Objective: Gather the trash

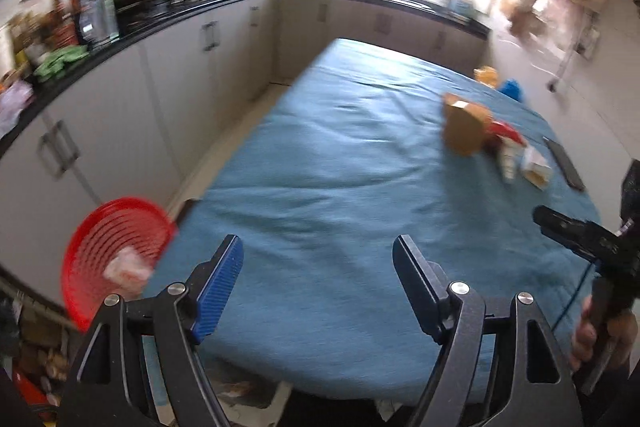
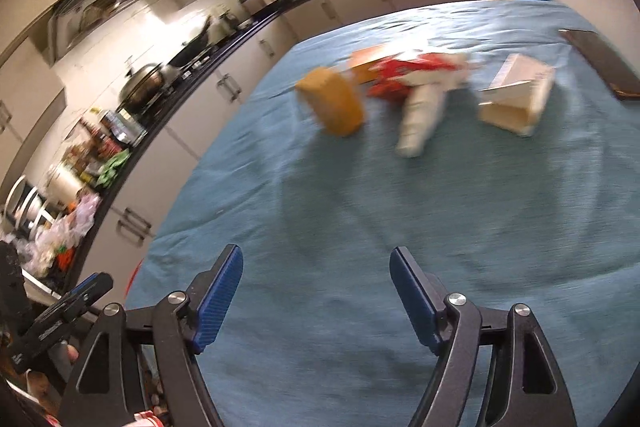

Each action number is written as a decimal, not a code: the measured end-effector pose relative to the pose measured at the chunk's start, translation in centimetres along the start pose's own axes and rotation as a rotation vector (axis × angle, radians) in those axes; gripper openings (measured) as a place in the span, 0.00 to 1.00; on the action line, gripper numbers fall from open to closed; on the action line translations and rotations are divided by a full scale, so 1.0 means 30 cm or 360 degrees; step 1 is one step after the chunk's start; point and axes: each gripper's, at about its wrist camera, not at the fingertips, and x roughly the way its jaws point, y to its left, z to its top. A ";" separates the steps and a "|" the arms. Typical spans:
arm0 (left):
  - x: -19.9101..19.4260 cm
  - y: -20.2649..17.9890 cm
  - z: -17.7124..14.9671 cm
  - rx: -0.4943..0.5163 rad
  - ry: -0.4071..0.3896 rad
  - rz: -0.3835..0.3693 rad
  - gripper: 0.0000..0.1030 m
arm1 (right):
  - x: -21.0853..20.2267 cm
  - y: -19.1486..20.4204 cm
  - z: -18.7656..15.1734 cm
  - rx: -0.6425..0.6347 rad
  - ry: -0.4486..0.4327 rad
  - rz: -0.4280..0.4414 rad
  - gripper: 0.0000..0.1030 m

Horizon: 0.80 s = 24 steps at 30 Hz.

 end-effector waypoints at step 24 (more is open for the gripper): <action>0.480 -0.481 0.381 -0.0039 0.0330 -0.0452 0.79 | 0.001 -0.466 0.311 0.0404 -0.0083 -0.0314 0.78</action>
